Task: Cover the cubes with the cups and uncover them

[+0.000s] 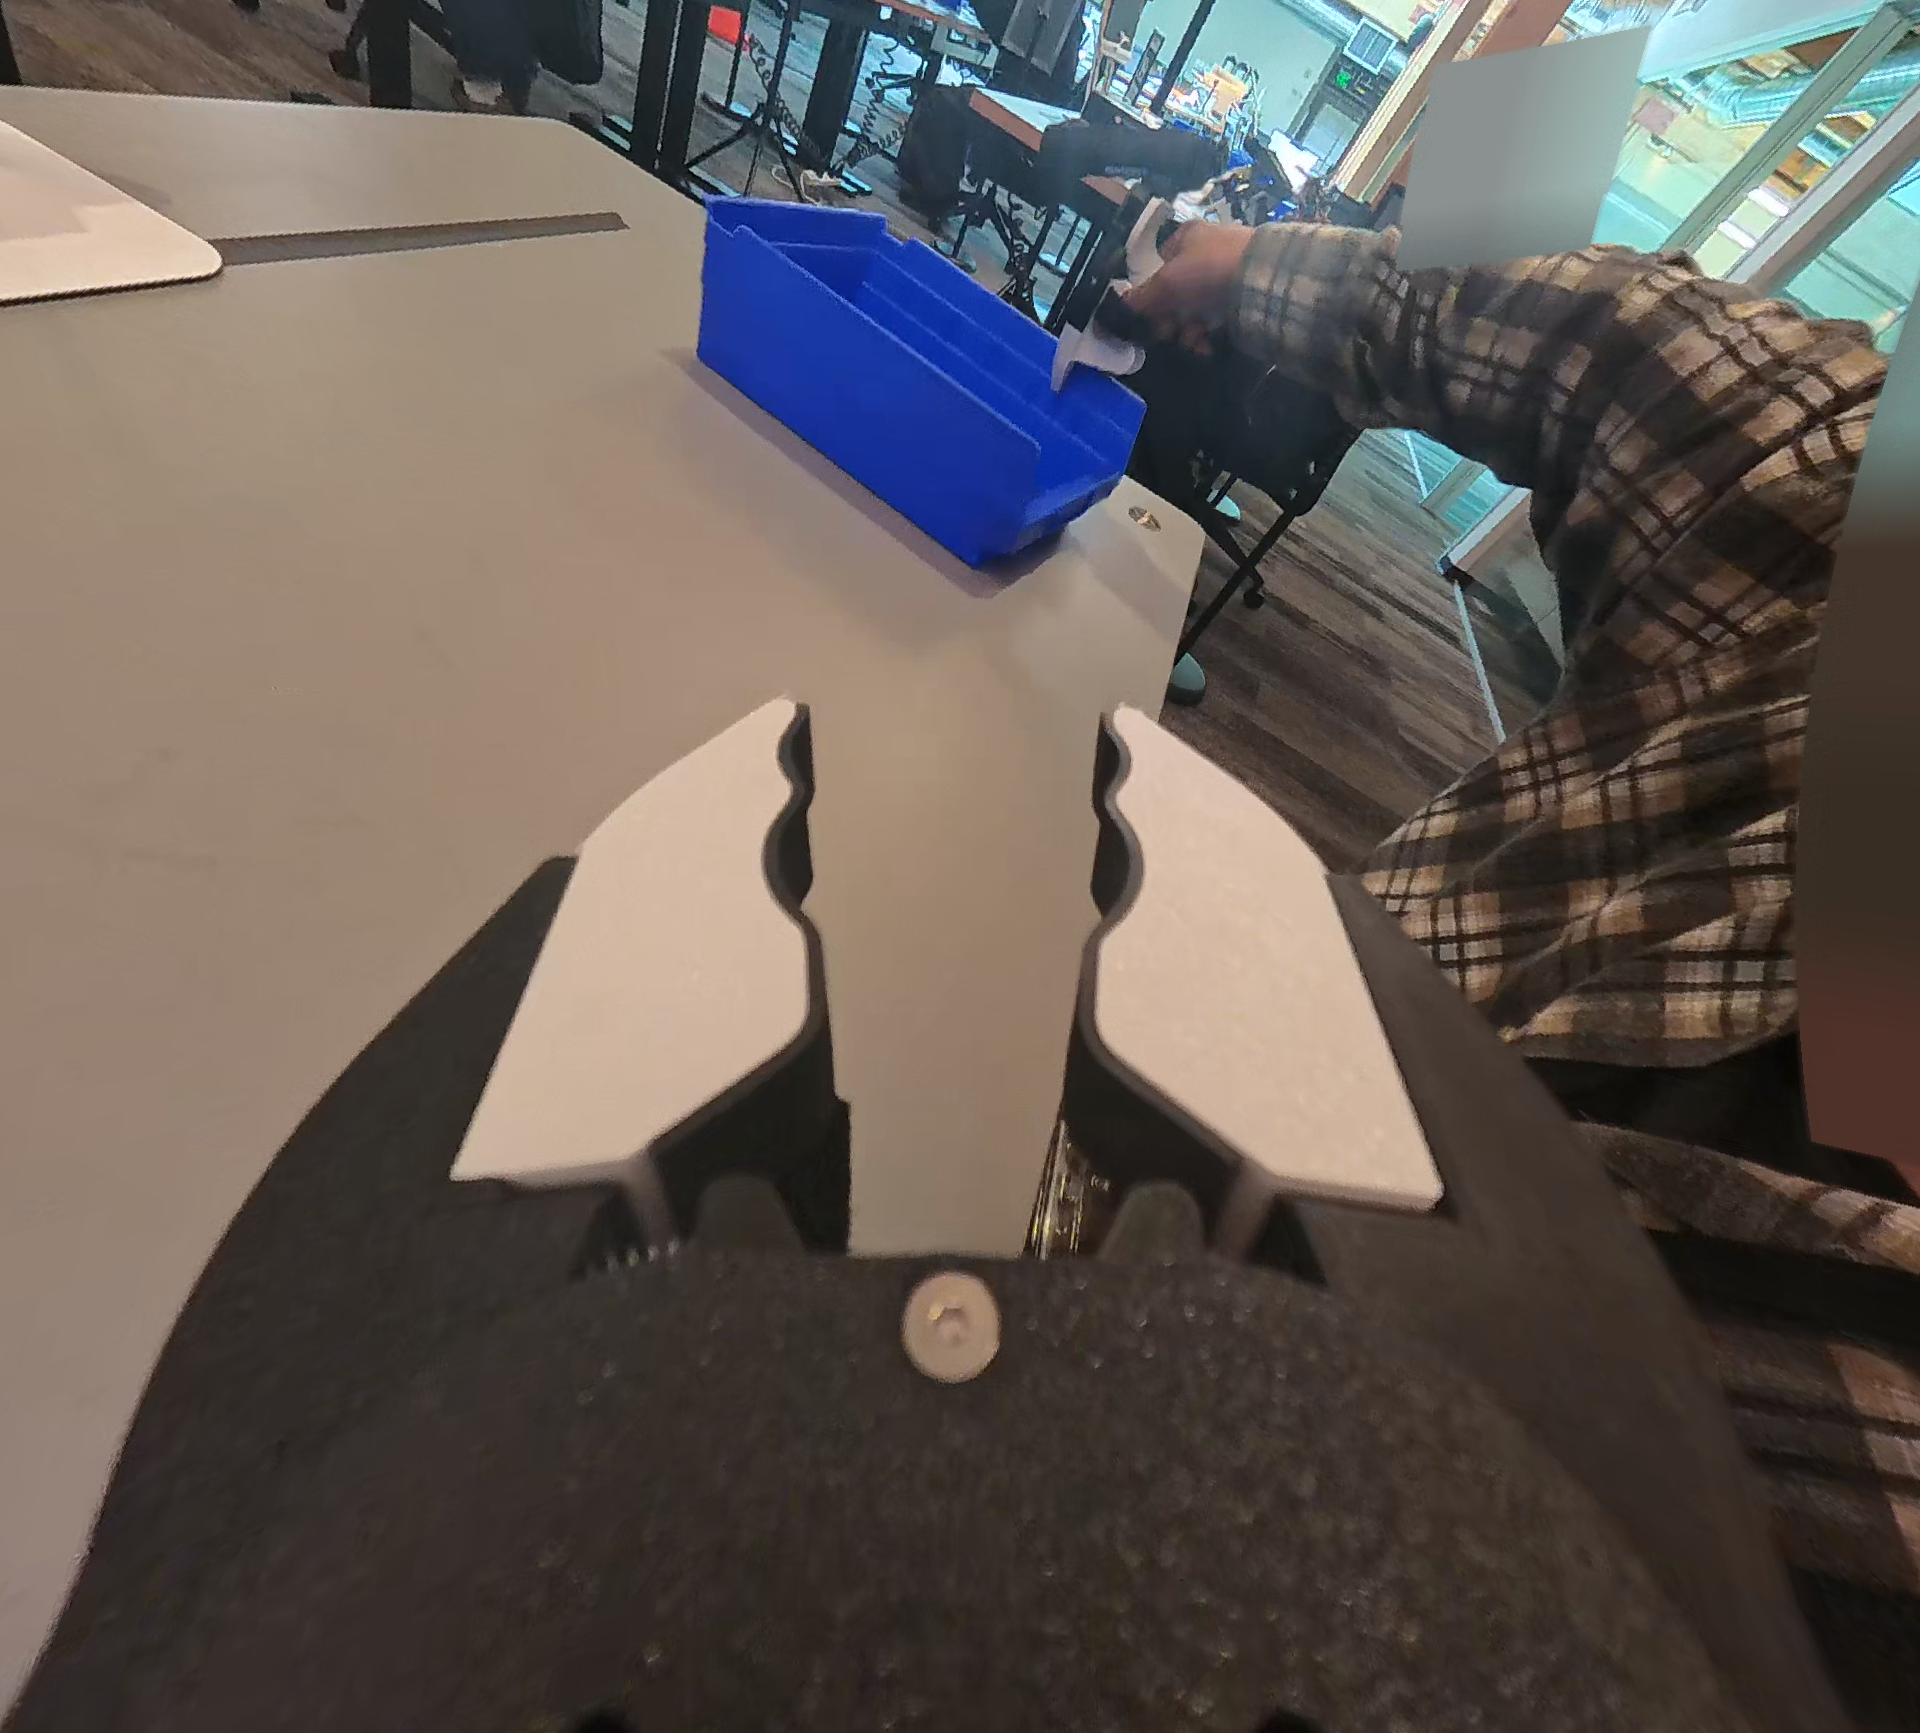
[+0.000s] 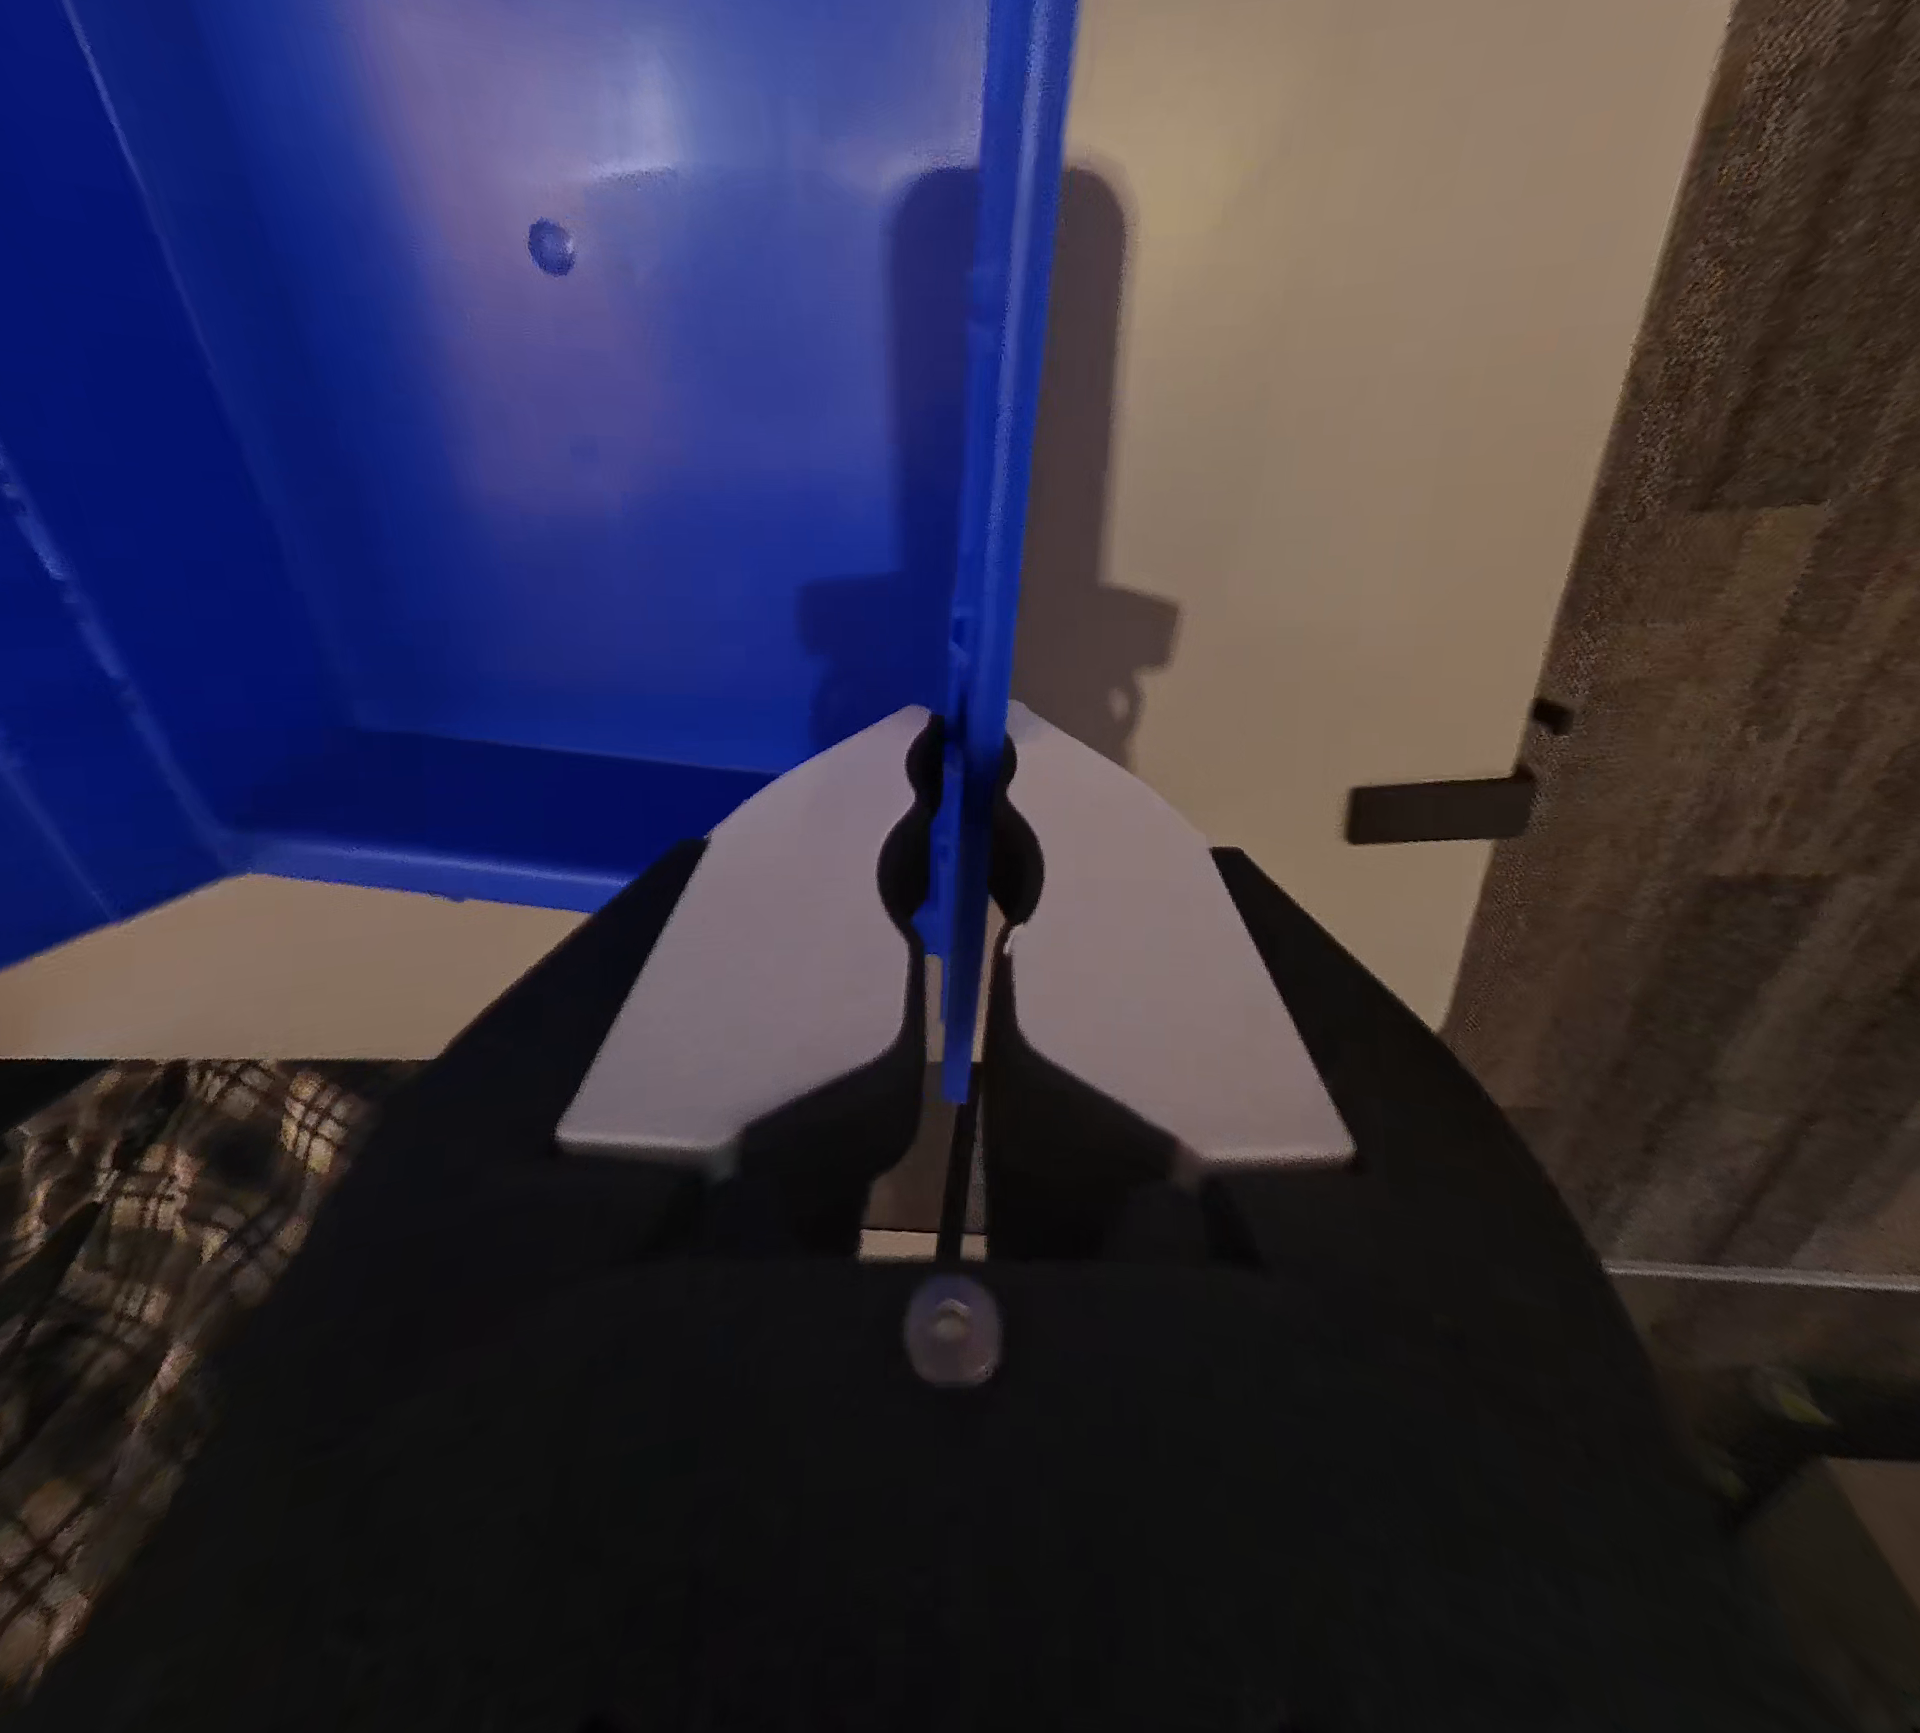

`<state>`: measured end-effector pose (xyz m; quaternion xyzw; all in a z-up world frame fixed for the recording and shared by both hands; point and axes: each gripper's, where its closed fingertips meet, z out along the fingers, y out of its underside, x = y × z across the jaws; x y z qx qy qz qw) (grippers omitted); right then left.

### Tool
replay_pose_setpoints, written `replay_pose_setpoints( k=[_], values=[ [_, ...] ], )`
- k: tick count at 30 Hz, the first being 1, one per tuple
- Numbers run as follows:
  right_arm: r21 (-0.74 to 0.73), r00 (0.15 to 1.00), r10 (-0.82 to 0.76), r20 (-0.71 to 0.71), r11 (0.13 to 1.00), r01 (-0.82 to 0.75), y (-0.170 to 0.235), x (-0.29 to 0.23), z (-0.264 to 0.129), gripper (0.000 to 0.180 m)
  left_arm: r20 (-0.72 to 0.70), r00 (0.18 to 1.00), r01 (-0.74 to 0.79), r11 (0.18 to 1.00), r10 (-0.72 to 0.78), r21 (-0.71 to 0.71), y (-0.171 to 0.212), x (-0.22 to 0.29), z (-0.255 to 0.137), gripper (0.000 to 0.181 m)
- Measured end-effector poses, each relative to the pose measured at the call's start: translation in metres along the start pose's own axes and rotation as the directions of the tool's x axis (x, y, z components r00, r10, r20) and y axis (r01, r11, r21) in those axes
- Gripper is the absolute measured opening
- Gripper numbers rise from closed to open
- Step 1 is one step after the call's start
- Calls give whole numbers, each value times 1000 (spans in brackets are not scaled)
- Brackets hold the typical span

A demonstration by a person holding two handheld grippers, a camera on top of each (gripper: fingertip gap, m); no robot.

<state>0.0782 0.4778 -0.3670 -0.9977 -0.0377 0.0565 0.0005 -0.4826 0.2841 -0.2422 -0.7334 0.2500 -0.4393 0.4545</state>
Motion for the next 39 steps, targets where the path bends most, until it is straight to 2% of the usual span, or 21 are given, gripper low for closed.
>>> replay_pose_setpoints(
  k=[8,20,30,39],
  values=[
    [-25,1000,-2,-28,1000,1,-20,37,-4,5,-2,999,35,999,-36,-27,8,-9,14,50],
    [-70,997,46,-55,996,-50,-22,72,-8,6,-4,996,83,996,-84,-44,15,-23,26,50],
    [-61,989,138,-52,988,-141,-13,77,-9,6,-19,995,93,994,-94,-52,16,-24,28,49],
    [-52,988,148,-46,987,-150,-9,71,-9,6,-23,997,68,997,-69,-27,10,-14,18,49]
  ],
)
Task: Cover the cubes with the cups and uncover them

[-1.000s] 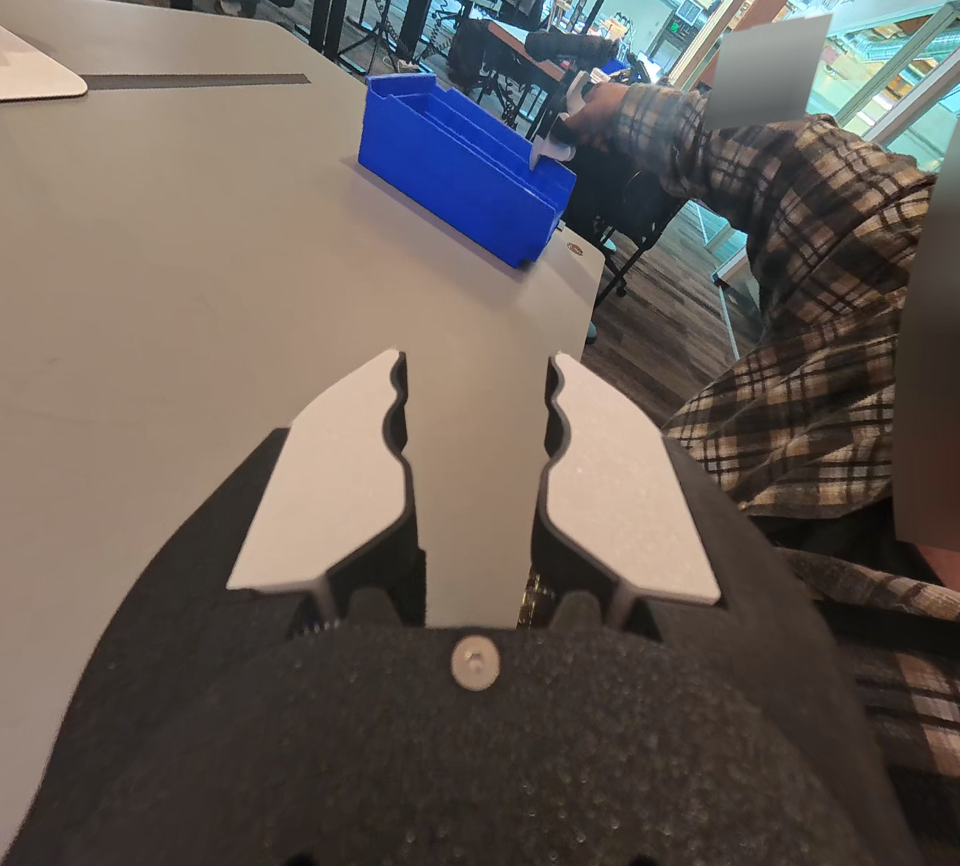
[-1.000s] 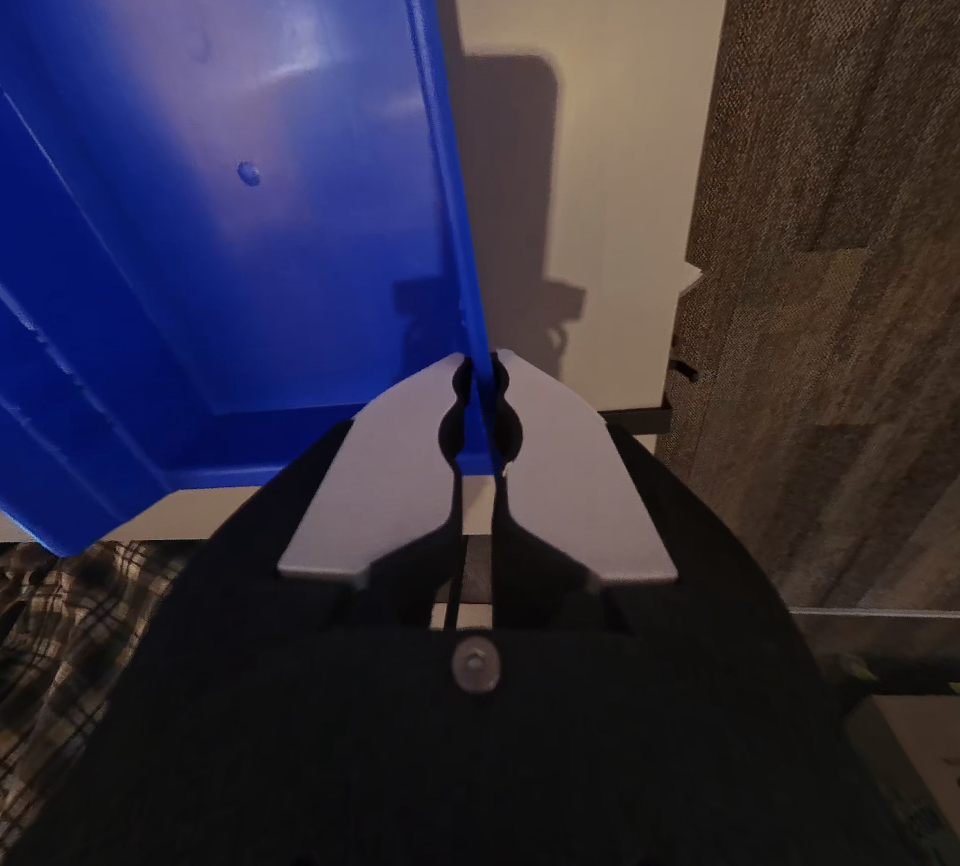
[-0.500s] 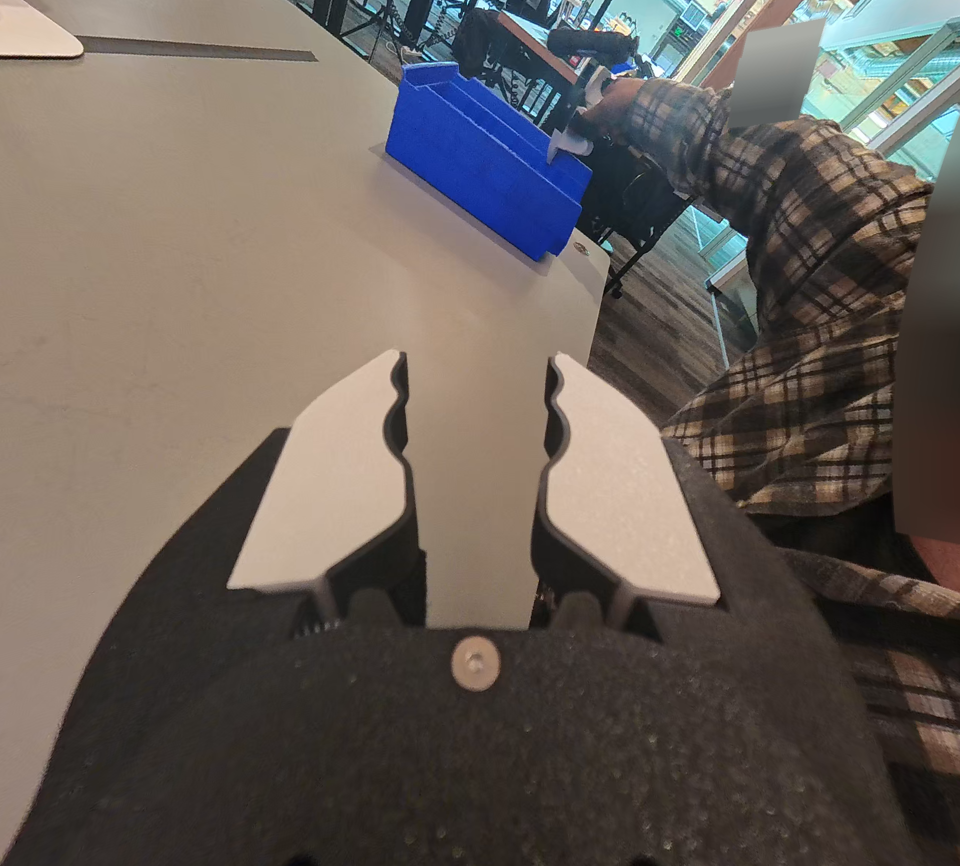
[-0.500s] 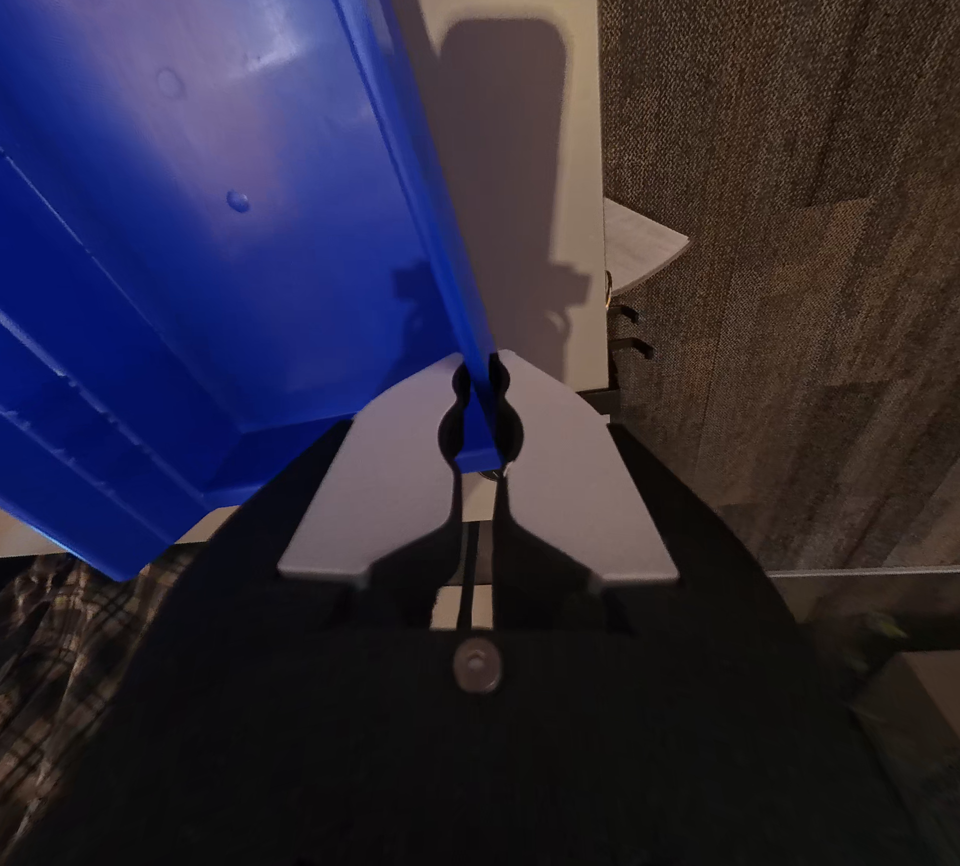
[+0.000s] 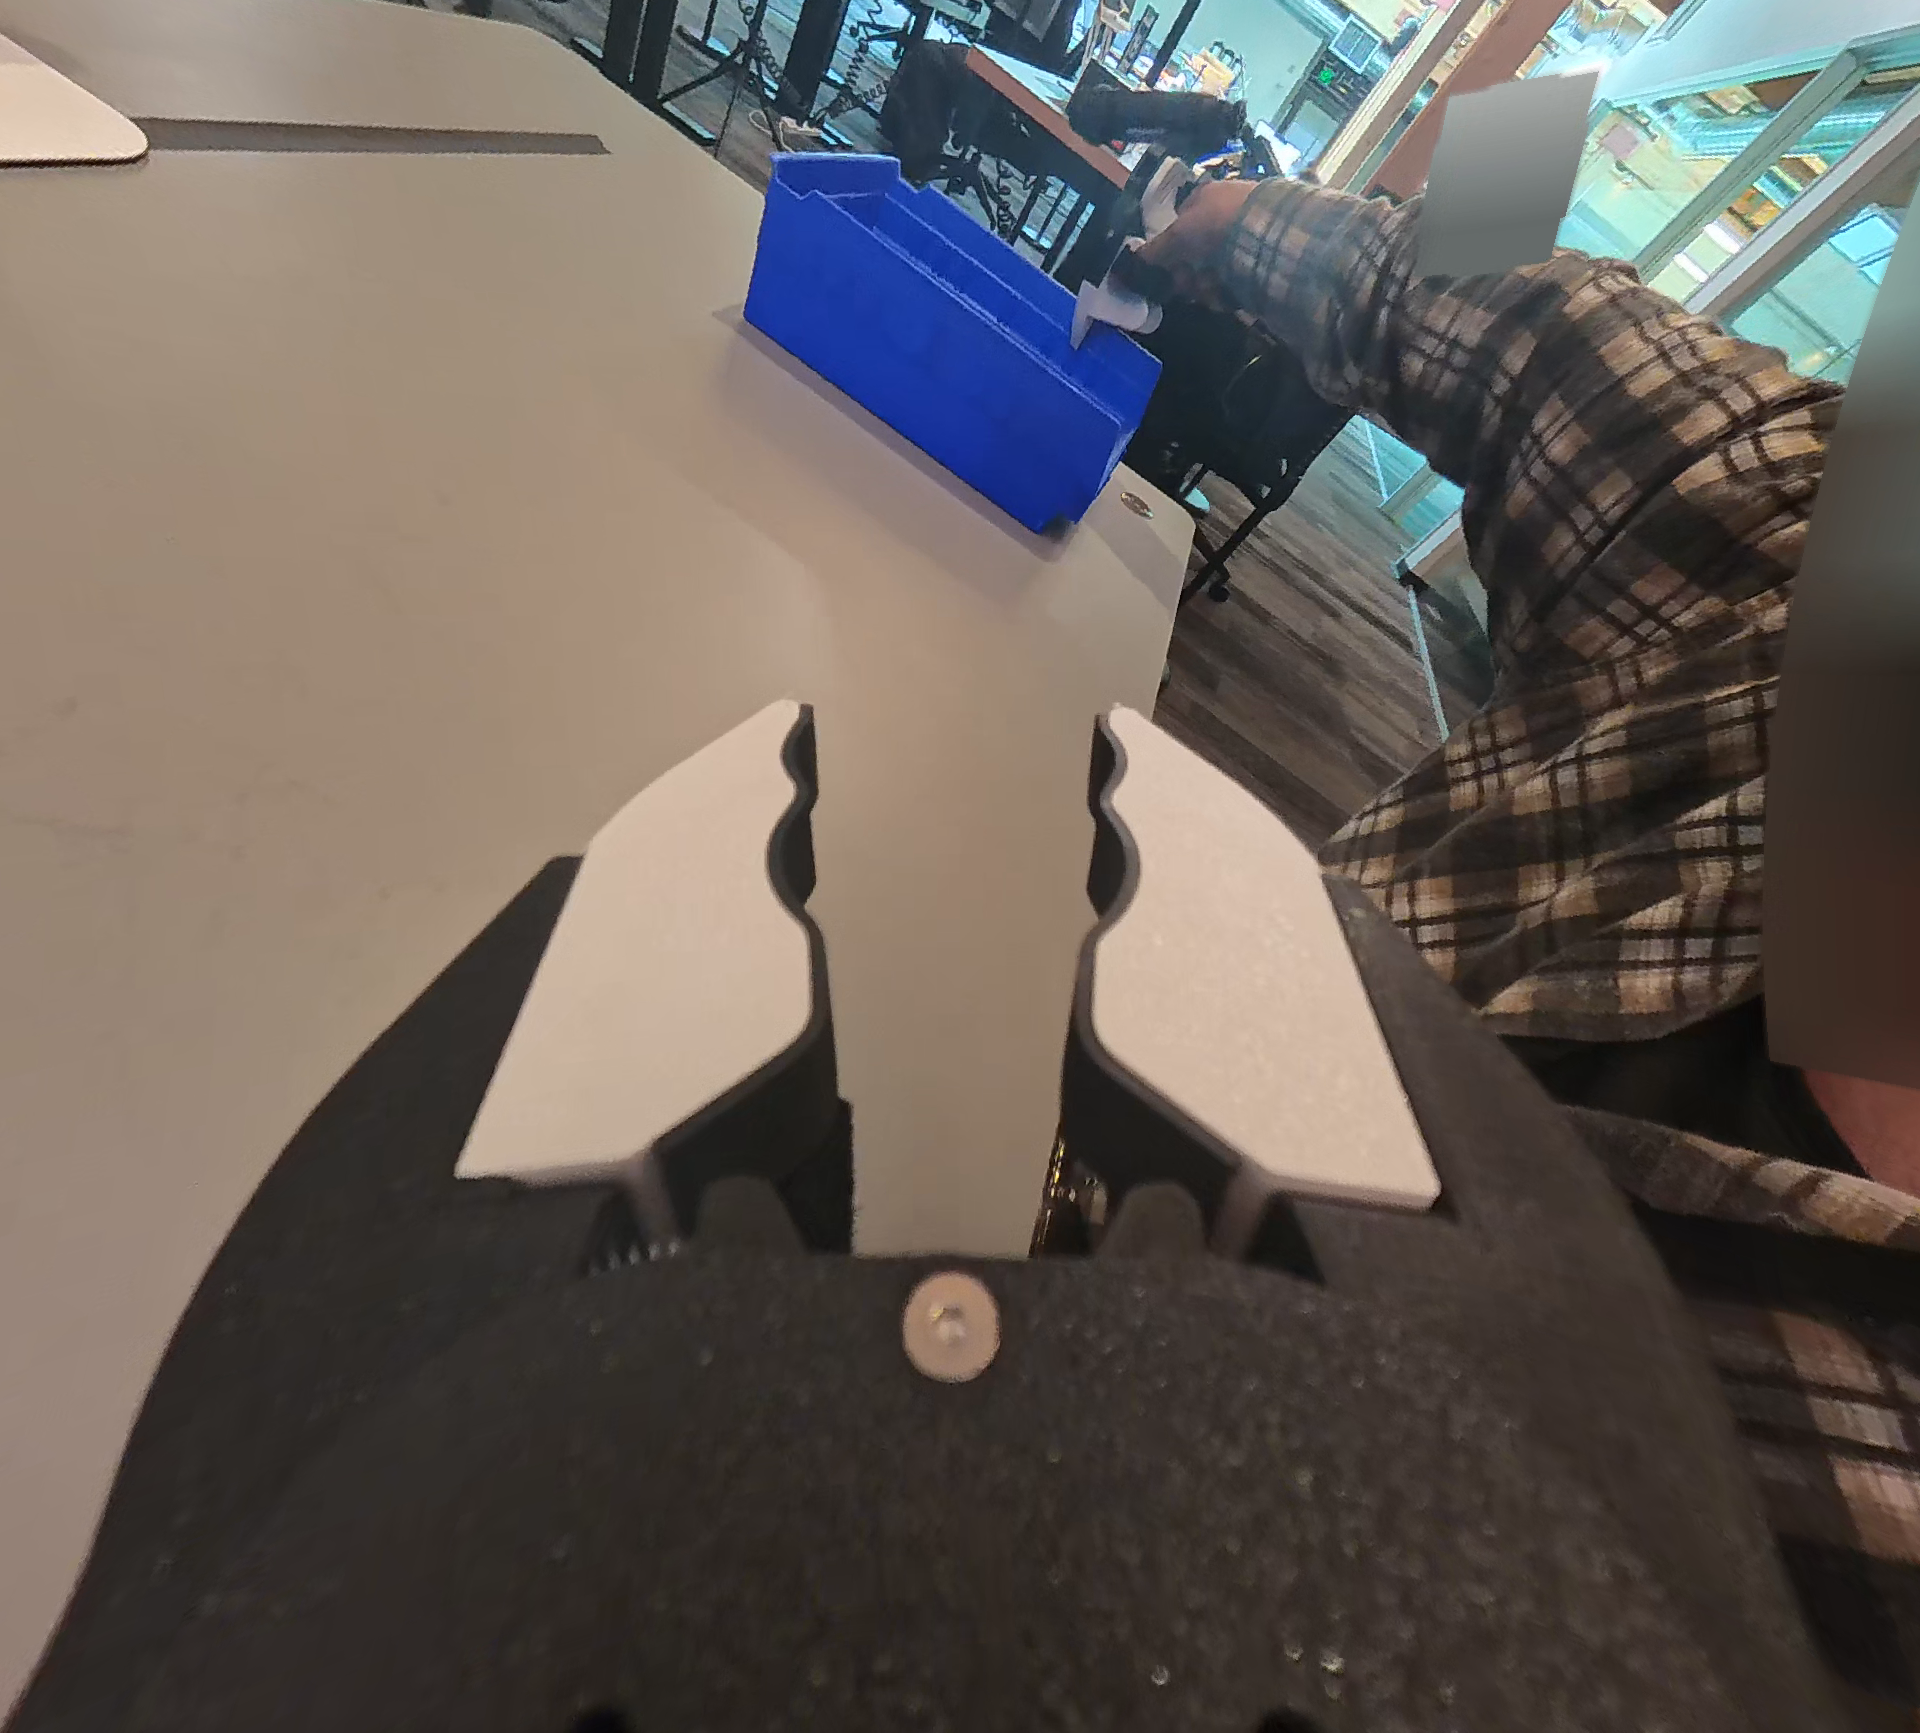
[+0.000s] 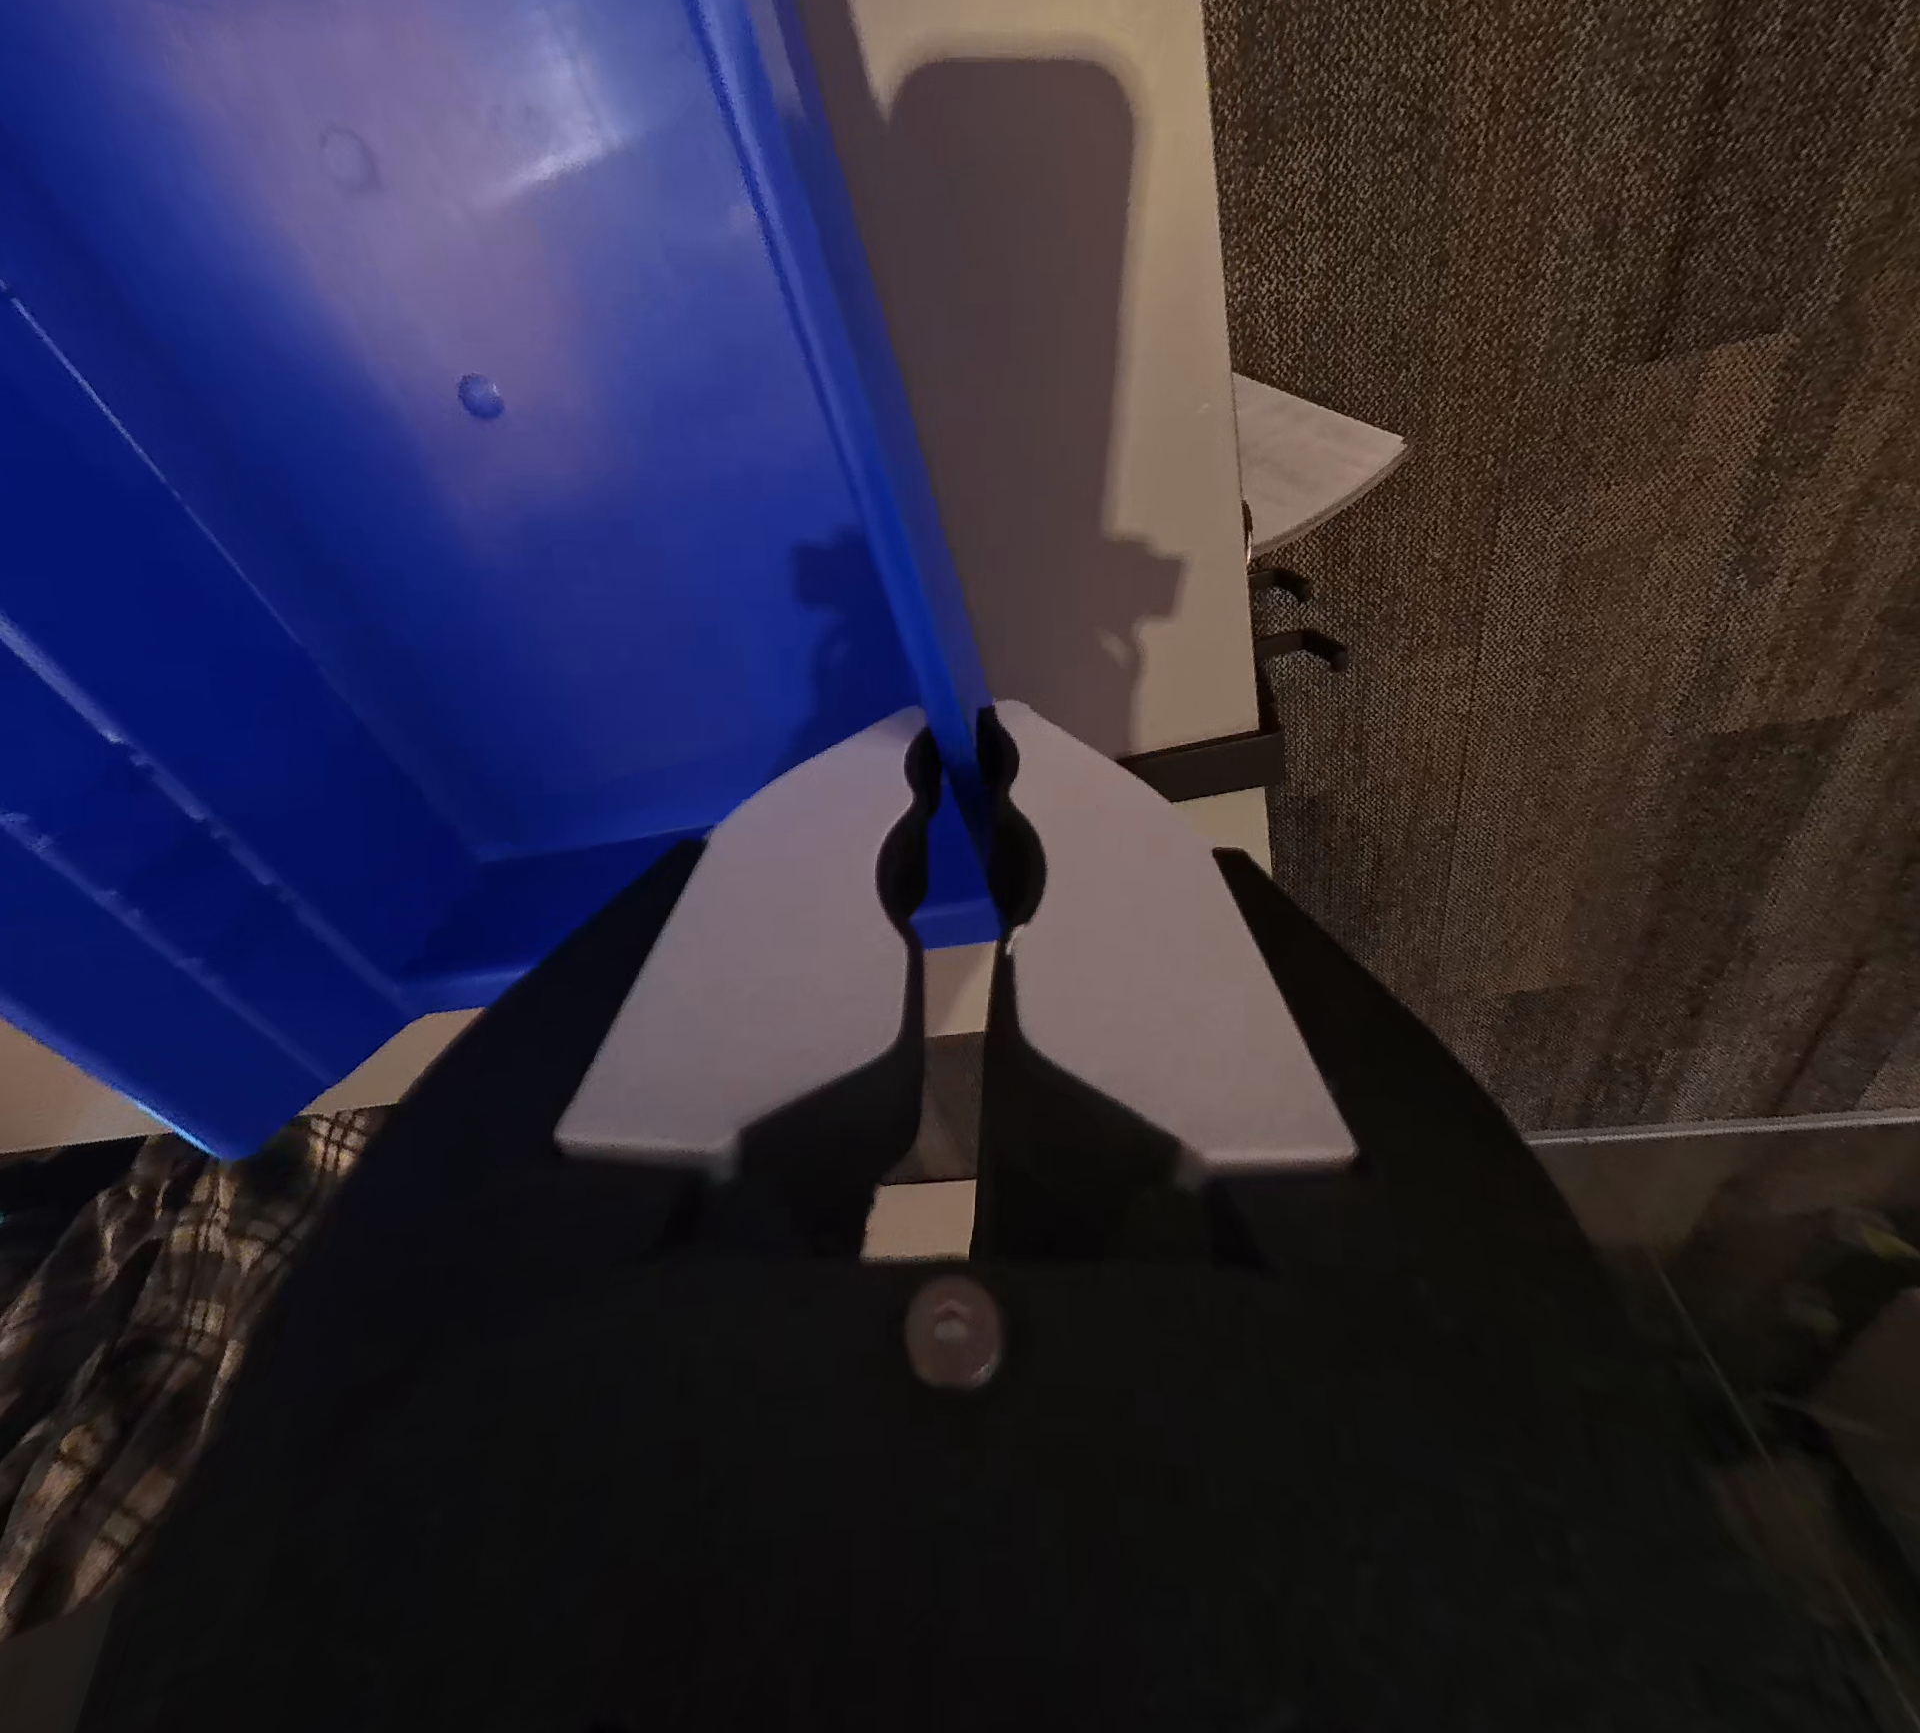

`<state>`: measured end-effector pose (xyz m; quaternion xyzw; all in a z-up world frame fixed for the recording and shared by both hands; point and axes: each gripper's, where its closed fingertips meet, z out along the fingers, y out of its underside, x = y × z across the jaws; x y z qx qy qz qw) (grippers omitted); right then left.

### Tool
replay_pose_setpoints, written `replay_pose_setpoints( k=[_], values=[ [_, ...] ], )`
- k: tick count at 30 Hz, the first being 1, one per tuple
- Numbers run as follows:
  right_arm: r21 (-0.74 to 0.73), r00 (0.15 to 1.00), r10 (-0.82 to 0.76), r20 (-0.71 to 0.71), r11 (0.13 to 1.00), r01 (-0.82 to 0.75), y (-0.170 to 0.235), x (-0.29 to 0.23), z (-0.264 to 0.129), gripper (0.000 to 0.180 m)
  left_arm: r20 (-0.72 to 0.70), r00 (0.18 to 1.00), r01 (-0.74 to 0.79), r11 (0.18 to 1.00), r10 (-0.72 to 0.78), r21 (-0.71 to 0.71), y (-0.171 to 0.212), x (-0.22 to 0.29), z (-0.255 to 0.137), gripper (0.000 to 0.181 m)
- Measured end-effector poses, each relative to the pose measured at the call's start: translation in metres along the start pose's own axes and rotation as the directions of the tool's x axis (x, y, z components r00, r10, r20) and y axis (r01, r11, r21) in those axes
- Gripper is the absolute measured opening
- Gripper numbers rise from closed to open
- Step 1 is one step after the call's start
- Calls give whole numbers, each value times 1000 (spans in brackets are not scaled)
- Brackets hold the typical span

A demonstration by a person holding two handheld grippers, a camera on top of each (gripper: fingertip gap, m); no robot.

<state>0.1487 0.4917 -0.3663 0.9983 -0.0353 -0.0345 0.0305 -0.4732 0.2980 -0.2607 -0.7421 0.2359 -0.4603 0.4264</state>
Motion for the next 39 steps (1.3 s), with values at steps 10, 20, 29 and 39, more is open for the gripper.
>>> replay_pose_setpoints(
  k=[10,20,29,39],
  values=[
    [111,1000,-13,-11,994,14,2,3,-38,100,-5,1000,-24,999,24,35,-8,5,-3,54],
    [856,918,-395,-30,464,227,25,-114,-213,119,7,995,-97,993,97,65,-11,12,-7,58],
    [980,673,-733,-103,39,193,106,-284,-145,115,40,988,-153,985,150,84,-13,23,-5,59],
    [978,558,-809,-186,-100,182,96,-371,-34,110,350,922,-213,972,168,95,-20,3,-84,58]
  ],
)
